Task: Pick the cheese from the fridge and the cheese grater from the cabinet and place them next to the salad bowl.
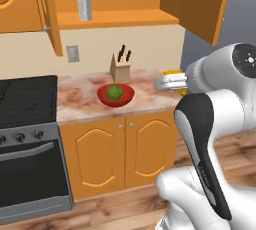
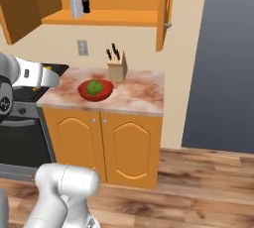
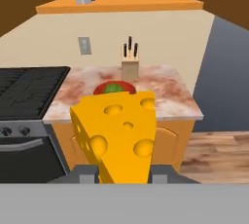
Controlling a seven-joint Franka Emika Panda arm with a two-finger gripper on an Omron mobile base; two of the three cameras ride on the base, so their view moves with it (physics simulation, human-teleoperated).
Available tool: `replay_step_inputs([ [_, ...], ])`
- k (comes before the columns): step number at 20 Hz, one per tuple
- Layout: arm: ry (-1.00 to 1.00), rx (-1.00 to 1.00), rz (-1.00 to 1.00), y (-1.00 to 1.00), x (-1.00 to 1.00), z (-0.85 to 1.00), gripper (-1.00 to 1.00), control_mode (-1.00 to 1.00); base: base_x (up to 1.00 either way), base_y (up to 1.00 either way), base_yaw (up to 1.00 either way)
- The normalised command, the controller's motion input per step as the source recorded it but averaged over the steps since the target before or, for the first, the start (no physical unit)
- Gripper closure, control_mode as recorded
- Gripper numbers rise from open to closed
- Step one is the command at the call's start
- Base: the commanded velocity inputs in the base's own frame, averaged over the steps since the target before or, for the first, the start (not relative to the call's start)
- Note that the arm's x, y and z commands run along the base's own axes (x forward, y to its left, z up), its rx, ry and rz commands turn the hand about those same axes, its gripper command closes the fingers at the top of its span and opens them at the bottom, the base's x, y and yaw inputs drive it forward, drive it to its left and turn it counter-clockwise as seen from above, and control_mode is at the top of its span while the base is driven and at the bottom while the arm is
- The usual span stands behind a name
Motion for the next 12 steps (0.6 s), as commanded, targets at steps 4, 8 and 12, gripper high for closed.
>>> replay_step_inputs([
  [4, 0.0, 0.0, 0.0, 0.0, 0.0, 0.0, 1.0, 1.0, 0.98, 0.0, 0.0],
  [8, 0.0, 0.0, 0.0, 0.0, 0.0, 0.0, 1.0, 1.0, 0.99, -0.04, 0.0],
  [12, 0.0, 0.0, 0.0, 0.0, 0.0, 0.0, 1.0, 1.0, 0.55, -0.16, 0.05],
])
